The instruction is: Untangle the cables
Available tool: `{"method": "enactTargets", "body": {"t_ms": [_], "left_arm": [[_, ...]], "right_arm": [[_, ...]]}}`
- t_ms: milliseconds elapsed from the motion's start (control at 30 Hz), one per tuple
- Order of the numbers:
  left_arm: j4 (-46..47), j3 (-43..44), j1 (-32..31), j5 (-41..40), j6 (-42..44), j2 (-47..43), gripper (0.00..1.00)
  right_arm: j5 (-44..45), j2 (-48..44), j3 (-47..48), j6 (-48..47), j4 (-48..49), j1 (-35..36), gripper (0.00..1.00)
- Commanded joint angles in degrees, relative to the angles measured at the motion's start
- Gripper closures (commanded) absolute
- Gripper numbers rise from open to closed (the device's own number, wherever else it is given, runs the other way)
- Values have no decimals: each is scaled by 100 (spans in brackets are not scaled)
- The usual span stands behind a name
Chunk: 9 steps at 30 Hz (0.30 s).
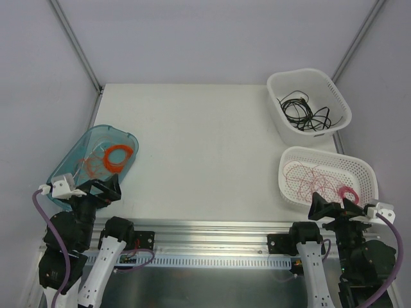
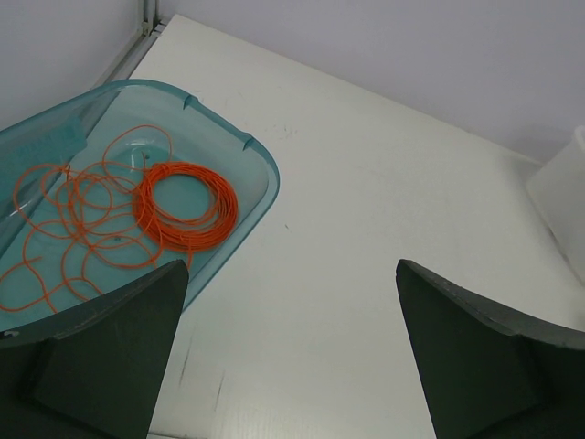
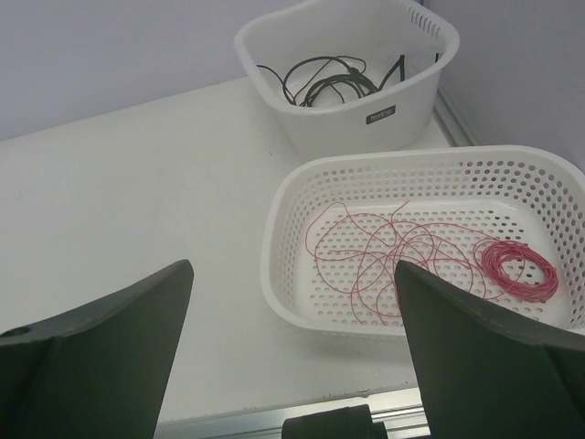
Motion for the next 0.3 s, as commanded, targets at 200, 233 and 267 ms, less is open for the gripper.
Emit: {"method": "enactTargets", "body": {"t_ms": [200, 233, 267], "left_arm": [[82, -127, 39, -227, -220, -917, 1], [74, -144, 48, -227, -246, -909, 1], [74, -170, 39, -210, -290, -909, 1]], "right_arm": [[67, -495, -15, -107, 95, 58, 3], [41, -487, -23, -115, 113, 75, 3], [-12, -460, -32, -115, 122, 75, 3]]}}
